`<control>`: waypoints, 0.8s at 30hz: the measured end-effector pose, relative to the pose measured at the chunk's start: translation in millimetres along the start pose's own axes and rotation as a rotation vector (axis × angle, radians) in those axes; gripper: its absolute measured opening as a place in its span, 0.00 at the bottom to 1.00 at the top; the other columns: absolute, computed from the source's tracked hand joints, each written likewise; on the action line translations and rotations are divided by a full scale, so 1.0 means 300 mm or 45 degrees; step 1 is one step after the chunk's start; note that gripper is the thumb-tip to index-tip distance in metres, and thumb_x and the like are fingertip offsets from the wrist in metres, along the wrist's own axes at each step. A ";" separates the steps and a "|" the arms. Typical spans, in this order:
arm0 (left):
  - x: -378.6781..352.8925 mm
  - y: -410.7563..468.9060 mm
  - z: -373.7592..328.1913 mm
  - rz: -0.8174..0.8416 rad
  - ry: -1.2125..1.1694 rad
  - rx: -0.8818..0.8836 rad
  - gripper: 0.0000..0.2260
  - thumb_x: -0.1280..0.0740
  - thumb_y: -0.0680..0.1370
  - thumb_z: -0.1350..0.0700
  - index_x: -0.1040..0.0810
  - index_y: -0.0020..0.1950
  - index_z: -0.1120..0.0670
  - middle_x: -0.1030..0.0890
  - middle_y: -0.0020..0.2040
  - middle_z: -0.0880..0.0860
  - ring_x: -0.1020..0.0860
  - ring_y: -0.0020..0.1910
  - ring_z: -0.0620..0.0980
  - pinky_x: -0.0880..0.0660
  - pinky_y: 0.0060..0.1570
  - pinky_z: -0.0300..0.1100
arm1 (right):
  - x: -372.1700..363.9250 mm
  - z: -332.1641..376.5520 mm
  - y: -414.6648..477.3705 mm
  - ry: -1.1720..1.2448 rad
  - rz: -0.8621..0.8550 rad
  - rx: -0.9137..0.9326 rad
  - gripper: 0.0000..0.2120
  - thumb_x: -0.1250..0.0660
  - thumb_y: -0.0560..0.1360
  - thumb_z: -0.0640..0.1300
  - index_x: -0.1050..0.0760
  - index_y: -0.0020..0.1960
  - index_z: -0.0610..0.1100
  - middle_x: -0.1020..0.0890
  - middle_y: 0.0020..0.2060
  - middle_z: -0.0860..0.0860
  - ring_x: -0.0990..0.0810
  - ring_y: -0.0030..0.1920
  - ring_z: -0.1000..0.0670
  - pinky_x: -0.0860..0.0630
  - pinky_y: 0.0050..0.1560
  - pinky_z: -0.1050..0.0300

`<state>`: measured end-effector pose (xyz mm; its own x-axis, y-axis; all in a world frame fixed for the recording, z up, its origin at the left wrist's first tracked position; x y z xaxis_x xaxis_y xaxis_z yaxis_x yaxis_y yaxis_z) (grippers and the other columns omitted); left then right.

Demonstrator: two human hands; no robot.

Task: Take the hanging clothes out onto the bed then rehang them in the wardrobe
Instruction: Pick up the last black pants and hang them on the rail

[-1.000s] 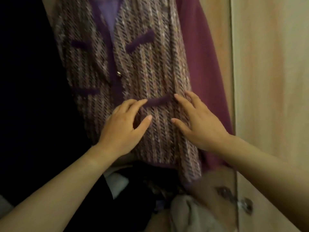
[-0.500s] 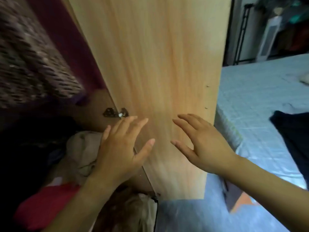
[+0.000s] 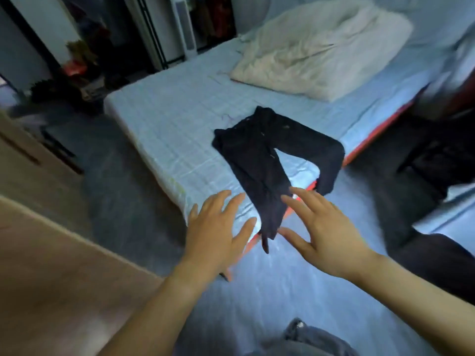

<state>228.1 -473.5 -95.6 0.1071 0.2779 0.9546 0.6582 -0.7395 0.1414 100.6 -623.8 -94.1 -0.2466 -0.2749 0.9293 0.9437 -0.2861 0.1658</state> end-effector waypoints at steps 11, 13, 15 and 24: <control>-0.279 0.668 -0.354 0.197 -0.031 -0.226 0.31 0.55 0.74 0.35 0.31 0.69 0.48 0.29 0.68 0.52 0.31 0.67 0.53 0.32 0.63 0.61 | 0.136 -0.634 0.194 -0.100 0.048 -0.406 0.31 0.51 0.75 0.66 0.32 0.67 0.48 0.29 0.68 0.46 0.29 0.66 0.42 0.29 0.63 0.42; -0.317 0.769 -0.305 0.201 -0.021 -0.177 0.31 0.55 0.74 0.35 0.31 0.69 0.48 0.29 0.68 0.53 0.31 0.68 0.54 0.32 0.62 0.62 | 0.113 -0.696 0.319 -0.126 0.063 -0.378 0.30 0.50 0.75 0.66 0.32 0.68 0.48 0.29 0.68 0.47 0.29 0.66 0.43 0.31 0.63 0.44; -0.353 0.872 -0.236 0.198 -0.016 -0.104 0.31 0.55 0.74 0.35 0.31 0.70 0.48 0.29 0.68 0.53 0.32 0.68 0.53 0.32 0.62 0.61 | 0.083 -0.748 0.471 -0.123 0.087 -0.330 0.29 0.47 0.75 0.64 0.31 0.68 0.47 0.29 0.68 0.48 0.29 0.66 0.44 0.31 0.63 0.46; -0.402 1.325 0.088 0.241 0.048 0.263 0.33 0.59 0.74 0.33 0.39 0.74 0.46 0.36 0.73 0.50 0.38 0.72 0.50 0.42 0.70 0.55 | -0.044 -0.883 1.194 -0.059 0.255 -0.044 0.34 0.53 0.73 0.66 0.32 0.69 0.45 0.31 0.69 0.47 0.32 0.68 0.45 0.32 0.65 0.47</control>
<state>496.6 -784.8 -161.5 0.2171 0.1207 0.9687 0.7675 -0.6342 -0.0930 383.6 -965.8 -134.4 -0.0436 -0.2869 0.9570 0.9645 -0.2618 -0.0345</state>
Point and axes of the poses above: each hand's wrist, its own y-axis towards the middle knuckle, its own x-axis out of the back of the hand, z = x × y, the point moved 3 cm from there along y, towards the middle knuckle
